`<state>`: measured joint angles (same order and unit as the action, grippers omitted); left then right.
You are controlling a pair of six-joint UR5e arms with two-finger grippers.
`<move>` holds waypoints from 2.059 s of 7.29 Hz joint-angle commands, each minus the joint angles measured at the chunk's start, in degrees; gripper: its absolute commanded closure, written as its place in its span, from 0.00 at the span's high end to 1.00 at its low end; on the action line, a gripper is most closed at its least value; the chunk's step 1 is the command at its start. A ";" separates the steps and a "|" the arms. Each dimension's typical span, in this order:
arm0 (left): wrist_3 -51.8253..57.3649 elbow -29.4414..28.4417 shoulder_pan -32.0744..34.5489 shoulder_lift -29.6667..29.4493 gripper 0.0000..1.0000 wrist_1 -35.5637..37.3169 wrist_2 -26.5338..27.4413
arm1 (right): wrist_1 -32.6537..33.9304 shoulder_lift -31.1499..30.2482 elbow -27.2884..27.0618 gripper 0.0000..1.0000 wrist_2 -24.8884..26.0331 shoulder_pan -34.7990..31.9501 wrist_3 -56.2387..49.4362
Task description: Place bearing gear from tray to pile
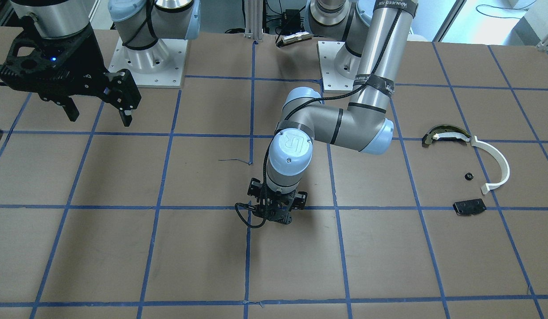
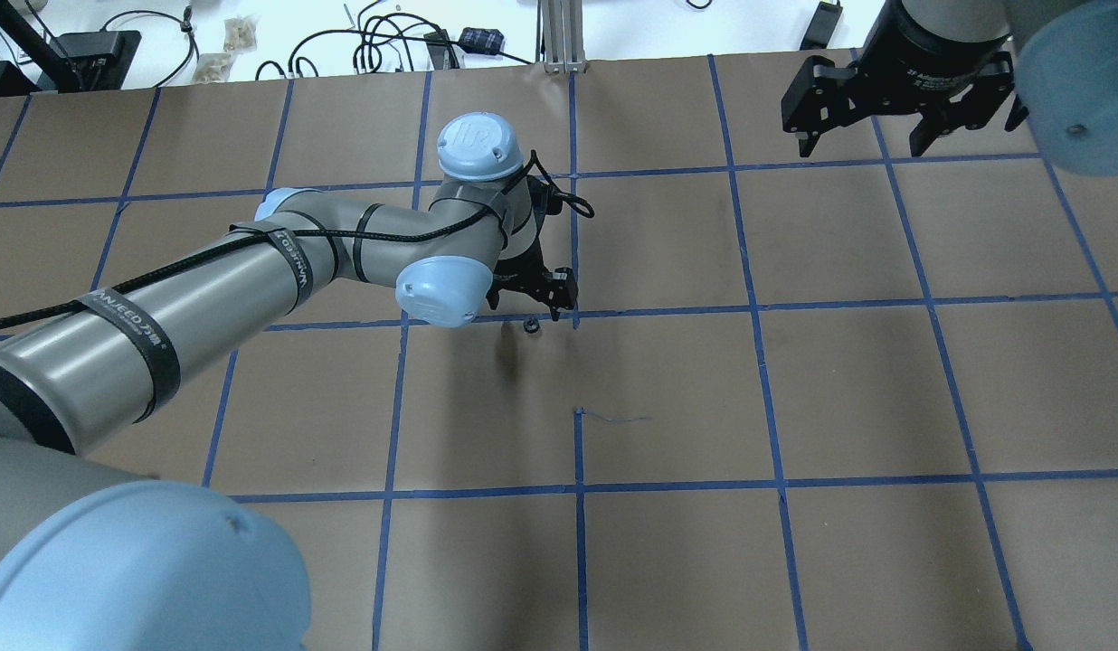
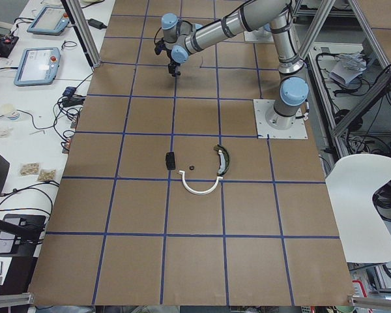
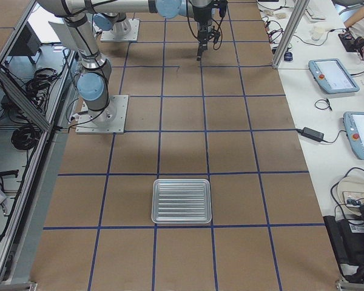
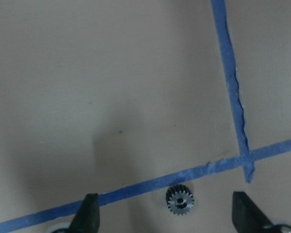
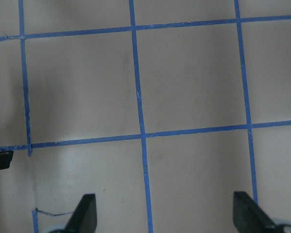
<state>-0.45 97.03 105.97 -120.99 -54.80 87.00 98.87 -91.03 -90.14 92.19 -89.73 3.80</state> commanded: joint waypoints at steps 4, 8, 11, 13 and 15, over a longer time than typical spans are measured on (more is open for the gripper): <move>-0.52 0.00 0.11 -1.53 0.78 -0.04 0.01 | -6.76 -0.29 1.63 1.00 -0.69 -0.27 0.51; -0.52 -0.26 0.11 -1.36 0.00 0.22 -0.52 | -6.76 -0.29 1.37 1.00 -0.87 -0.27 0.60; 0.71 -1.40 -2.68 0.92 0.00 -0.92 -0.08 | -6.58 -0.11 1.64 1.00 -0.70 -0.27 0.59; 6.82 -5.16 -11.45 3.29 0.00 -8.26 -0.17 | -6.67 -0.11 1.29 1.00 -0.69 -0.27 0.60; 18.42 -6.76 -23.99 5.75 0.00 -15.14 1.58 | -6.76 -0.11 1.20 1.00 -0.78 -0.27 0.60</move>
<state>11.21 91.08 89.92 -116.83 -66.03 87.52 92.15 -91.15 -88.87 91.43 -90.00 4.39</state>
